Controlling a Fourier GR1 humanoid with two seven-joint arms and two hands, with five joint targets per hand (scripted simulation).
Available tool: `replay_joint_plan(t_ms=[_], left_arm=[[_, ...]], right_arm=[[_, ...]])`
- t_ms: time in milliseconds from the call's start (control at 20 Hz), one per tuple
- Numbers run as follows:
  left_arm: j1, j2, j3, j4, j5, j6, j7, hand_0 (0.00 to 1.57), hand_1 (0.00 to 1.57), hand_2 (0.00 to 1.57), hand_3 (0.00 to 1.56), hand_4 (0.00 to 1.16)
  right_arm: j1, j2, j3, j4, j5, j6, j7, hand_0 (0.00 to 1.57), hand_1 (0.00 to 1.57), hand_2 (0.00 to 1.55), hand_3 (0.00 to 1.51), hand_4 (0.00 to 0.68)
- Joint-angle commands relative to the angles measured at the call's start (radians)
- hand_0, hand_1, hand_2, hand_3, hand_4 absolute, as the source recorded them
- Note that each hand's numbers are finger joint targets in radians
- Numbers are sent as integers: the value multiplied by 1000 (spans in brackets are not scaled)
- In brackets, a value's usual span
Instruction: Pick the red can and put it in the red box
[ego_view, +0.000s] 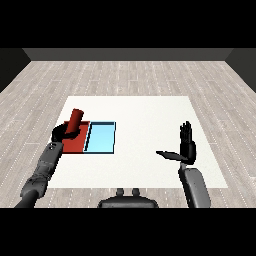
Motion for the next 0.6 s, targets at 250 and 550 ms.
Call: replay_joint_plan(t_ms=[250,550], left_arm=[[-62,-56,46,264,-11,-28,-90,1353,1353,1369,1276,938],[-95,7,-87,339,-151,-192,-19,0,0,0,0,270]], right_arm=[[-56,15,-2,146,69,-24,-51,0,0,0,0,0],[-42,24,9,110,72,-24,-39,0,0,0,0,0]])
